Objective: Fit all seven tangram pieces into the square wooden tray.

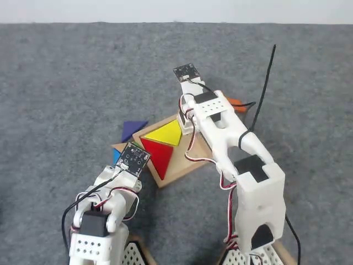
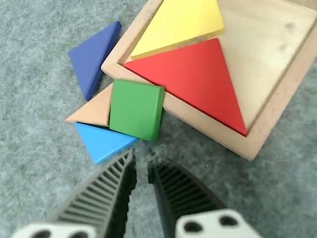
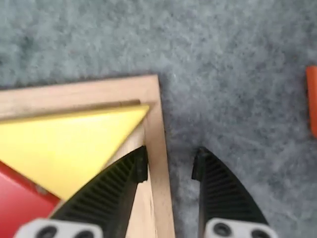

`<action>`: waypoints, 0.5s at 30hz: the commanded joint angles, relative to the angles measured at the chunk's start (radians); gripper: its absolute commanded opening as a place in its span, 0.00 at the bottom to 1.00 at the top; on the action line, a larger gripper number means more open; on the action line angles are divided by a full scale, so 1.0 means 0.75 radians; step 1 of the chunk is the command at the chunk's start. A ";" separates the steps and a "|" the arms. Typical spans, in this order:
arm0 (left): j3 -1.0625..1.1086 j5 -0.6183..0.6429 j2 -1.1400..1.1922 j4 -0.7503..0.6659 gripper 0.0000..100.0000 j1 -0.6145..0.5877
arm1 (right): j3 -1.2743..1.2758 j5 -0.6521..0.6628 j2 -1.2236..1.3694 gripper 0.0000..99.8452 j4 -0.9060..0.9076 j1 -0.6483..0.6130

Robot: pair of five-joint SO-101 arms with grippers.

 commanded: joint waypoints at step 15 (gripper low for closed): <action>-0.011 0.004 -0.006 0.006 0.04 -0.002 | 0.430 -0.207 -0.306 0.06 0.046 0.261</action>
